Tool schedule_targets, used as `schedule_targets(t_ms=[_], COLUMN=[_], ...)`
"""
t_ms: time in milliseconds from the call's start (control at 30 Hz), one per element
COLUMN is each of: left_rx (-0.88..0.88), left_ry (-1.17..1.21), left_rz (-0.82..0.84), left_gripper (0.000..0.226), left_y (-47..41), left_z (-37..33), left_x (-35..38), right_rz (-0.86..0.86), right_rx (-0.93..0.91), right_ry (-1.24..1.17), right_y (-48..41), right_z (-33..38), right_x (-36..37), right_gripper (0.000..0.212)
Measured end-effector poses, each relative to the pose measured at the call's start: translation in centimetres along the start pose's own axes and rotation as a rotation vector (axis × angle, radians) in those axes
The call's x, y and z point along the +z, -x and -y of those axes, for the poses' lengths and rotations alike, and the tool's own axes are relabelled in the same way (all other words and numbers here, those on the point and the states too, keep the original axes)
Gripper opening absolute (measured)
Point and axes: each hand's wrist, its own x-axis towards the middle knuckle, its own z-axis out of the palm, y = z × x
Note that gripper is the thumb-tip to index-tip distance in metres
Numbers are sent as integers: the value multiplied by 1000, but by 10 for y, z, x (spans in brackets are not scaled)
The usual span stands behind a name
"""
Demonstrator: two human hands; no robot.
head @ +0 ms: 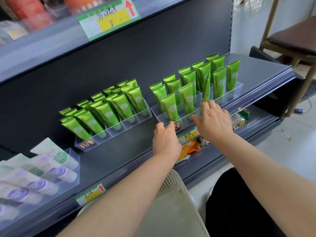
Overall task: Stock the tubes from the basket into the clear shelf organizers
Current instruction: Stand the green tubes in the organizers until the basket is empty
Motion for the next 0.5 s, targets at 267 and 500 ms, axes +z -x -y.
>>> schedule_targets(t_ms=[267, 500], left_rx=[-19, 168], left_ry=[2, 169], left_rz=[-43, -418], left_gripper=[42, 13], left_y=[-17, -50], left_z=[8, -26], left_x=[-21, -68], right_rz=[-36, -23], right_rx=[8, 0], right_ry=[-15, -18], right_y=[-14, -15], right_z=[8, 10], right_x=[-17, -18], right_gripper=[49, 49])
